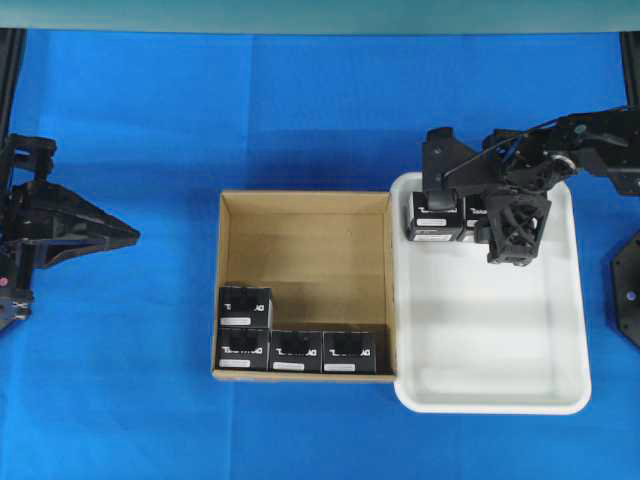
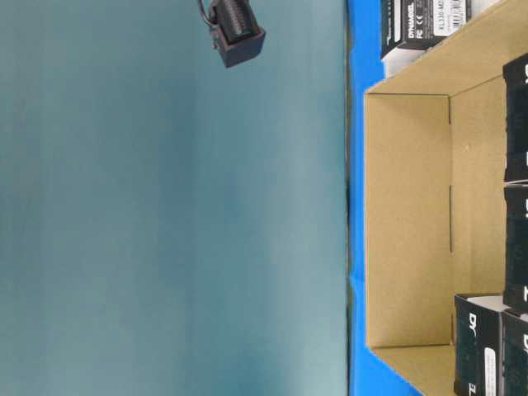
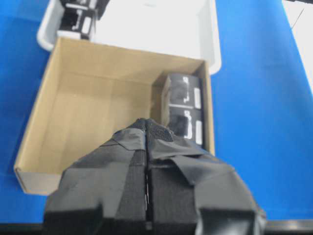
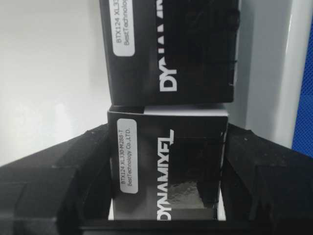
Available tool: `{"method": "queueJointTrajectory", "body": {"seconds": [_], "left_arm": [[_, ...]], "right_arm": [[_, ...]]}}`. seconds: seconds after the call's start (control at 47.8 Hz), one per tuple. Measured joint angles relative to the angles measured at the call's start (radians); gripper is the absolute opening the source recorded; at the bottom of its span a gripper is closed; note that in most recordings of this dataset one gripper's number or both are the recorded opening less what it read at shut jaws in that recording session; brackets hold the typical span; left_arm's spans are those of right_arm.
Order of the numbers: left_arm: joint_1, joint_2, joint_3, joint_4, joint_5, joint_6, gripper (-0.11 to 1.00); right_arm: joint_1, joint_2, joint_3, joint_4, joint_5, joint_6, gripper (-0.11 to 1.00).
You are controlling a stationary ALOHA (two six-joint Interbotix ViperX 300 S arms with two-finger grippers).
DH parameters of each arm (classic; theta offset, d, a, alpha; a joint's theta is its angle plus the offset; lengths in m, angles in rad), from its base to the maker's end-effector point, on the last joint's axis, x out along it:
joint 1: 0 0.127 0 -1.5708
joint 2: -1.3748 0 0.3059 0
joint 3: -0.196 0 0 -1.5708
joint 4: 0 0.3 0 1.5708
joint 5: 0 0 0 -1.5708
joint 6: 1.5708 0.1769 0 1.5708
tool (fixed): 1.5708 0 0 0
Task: Pick the box from inside the cardboard box.
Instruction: 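Lower the box beside the first box in the tray and open the right gripper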
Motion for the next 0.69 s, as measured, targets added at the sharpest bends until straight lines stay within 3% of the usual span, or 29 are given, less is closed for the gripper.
{"method": "queueJointTrajectory", "body": {"seconds": [0.293,0.481,0.69], "left_arm": [[0.0,0.005,0.0,0.0,-0.002,0.0,-0.06],[0.0,0.005,0.0,0.0,-0.003,0.0,-0.06],[-0.002,0.005,0.0,0.0,-0.005,0.0,-0.06]], "right_arm": [[0.002,0.0,0.0,0.0,0.008,-0.003,0.61],[0.002,0.002,0.0,0.0,0.011,0.015,0.95],[0.002,-0.012,-0.003,0.0,0.029,0.048,0.95]]}}
